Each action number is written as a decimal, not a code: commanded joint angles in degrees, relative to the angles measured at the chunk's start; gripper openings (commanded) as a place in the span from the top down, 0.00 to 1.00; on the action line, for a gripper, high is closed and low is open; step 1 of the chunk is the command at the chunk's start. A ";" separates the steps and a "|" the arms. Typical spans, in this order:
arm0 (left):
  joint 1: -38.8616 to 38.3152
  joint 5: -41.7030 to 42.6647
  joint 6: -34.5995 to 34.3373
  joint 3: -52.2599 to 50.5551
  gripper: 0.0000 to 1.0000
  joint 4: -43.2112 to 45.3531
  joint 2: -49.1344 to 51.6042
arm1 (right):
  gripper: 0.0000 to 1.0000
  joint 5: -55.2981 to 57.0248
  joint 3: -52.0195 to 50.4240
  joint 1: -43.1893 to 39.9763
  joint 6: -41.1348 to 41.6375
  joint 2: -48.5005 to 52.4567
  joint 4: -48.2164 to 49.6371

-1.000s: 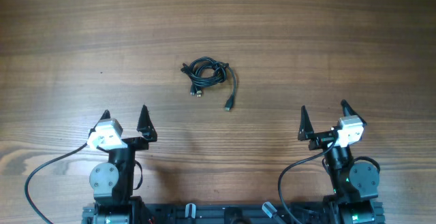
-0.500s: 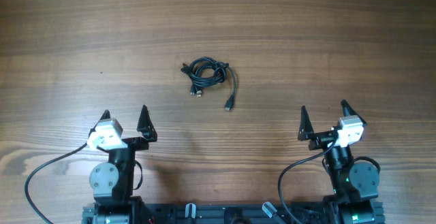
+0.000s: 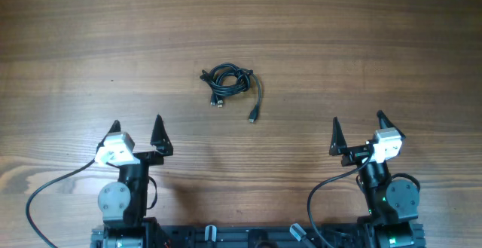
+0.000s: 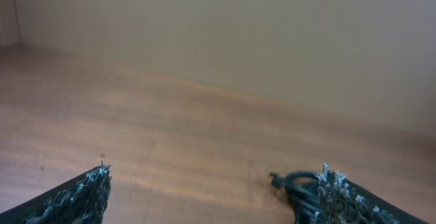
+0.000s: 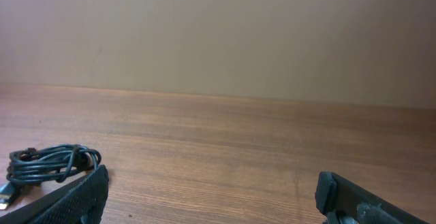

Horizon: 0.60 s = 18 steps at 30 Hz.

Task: Untangle cables
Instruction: 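Raise the left arm and swing the left gripper toward the cable bundle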

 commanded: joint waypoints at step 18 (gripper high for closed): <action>0.48 -11.78 -1.84 -0.04 0.00 48.50 5.53 | 0.00 0.74 -0.04 0.24 0.44 -0.31 0.17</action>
